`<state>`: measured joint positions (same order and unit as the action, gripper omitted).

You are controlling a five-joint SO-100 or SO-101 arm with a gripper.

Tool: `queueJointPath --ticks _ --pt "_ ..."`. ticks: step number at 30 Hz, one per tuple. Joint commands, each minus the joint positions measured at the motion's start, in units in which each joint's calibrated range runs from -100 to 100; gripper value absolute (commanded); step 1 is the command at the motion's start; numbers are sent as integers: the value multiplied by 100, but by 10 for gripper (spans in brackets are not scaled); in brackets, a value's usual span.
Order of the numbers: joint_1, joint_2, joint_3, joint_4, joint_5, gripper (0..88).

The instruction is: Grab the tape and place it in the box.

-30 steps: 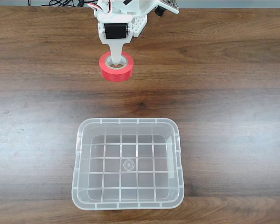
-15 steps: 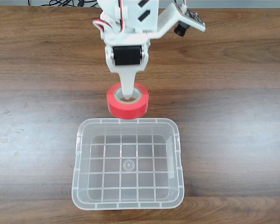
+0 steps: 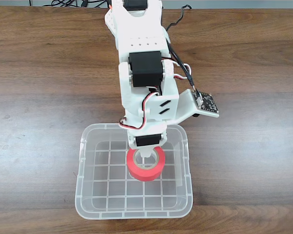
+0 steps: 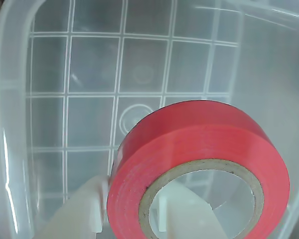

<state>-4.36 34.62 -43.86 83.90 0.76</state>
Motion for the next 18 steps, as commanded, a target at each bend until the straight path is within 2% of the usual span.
queueJointPath --ticks 1,6,18 --pt "33 -83 -760 1 -2 40" --pt "70 -91 -760 18 14 167" --pt "224 -99 -813 112 30 171"
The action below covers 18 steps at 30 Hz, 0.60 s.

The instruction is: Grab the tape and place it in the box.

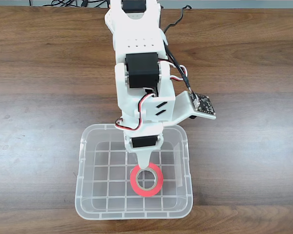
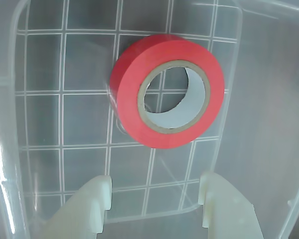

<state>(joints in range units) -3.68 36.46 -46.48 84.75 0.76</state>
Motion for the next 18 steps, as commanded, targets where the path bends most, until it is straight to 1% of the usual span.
queueJointPath --ticks 1,7,11,13,15,16,18 --pt "171 -283 -560 27 24 171" --pt "193 -315 -569 250 19 171" --pt "178 -669 -604 498 -2 165" --pt "171 -903 -604 669 -7 111" --pt "178 -1152 -595 926 -12 30" --pt "185 -1265 -595 1063 -18 10" --pt "185 -1514 -595 1380 -18 14"
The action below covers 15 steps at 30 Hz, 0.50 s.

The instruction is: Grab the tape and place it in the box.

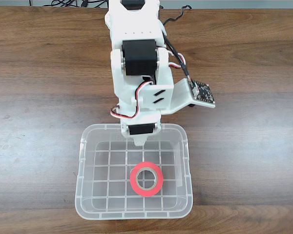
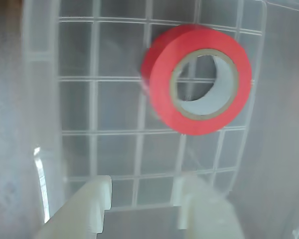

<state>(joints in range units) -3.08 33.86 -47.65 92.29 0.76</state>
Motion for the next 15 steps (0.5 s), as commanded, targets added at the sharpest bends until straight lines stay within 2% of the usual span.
queueJointPath --ticks 1,8,15 --pt "125 -1399 -478 754 -18 13" --pt "118 -2694 162 771 24 13" --pt "103 -4505 2939 771 24 13"
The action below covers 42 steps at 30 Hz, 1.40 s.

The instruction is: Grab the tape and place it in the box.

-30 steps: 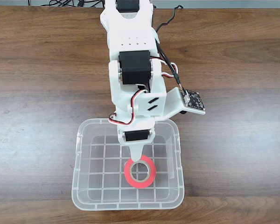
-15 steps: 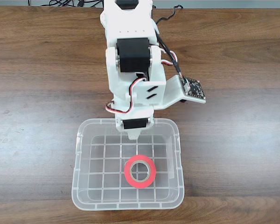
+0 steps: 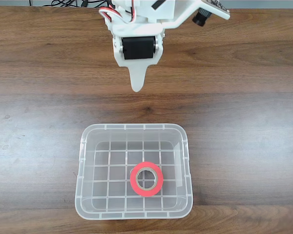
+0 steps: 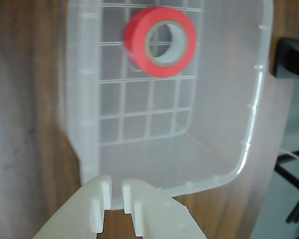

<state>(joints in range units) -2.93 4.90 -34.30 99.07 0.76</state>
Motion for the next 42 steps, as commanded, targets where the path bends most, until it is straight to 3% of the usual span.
queueJointPath --ticks 1,6,15,22,34,42 --pt "81 -1882 2067 85 24 13" --pt "-124 -3185 4275 -249 72 13" --pt "-226 -5687 8576 -2527 209 20" --pt "-190 -7489 10994 -3580 246 13" --pt "-212 -9943 12983 -3494 -60 13" --pt "-175 -10393 13079 -3117 -202 13"
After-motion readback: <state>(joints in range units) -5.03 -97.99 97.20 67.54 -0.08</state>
